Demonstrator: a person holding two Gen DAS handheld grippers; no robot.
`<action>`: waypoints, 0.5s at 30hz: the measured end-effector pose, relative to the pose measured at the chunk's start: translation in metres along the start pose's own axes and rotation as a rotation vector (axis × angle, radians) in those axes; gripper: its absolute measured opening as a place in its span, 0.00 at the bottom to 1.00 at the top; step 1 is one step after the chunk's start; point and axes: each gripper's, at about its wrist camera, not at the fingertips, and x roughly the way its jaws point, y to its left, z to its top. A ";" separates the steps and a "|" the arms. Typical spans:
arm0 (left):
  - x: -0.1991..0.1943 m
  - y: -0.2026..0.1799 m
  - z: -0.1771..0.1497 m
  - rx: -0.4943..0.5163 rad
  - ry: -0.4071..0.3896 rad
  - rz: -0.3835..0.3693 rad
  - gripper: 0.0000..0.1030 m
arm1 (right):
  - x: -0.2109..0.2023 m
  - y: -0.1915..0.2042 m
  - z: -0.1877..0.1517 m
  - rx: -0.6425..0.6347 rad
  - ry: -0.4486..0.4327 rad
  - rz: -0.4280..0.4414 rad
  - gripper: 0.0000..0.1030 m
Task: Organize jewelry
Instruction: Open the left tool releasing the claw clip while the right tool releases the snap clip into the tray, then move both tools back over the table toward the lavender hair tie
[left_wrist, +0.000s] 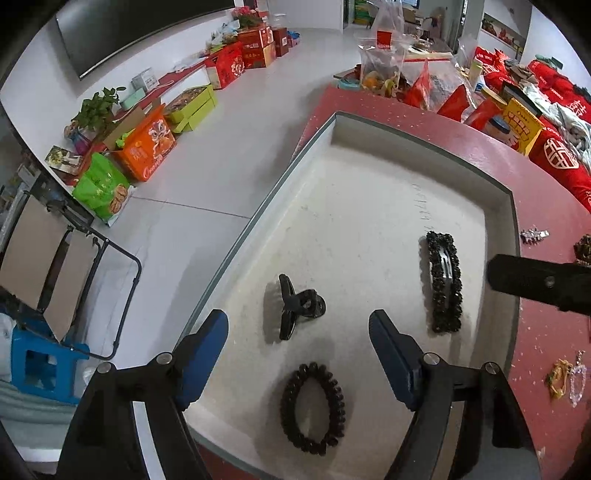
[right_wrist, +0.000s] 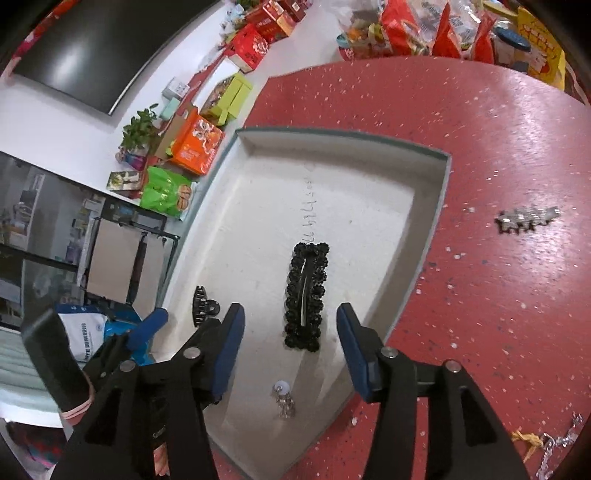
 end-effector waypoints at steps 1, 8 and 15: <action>-0.002 -0.001 -0.001 -0.003 0.003 0.004 0.91 | -0.005 -0.001 -0.001 0.001 -0.004 -0.003 0.57; -0.016 -0.006 -0.008 -0.001 -0.007 0.011 1.00 | -0.034 -0.012 -0.015 -0.015 -0.029 -0.054 0.61; -0.031 -0.019 -0.013 0.031 0.016 0.005 1.00 | -0.054 -0.030 -0.030 0.019 -0.040 -0.089 0.68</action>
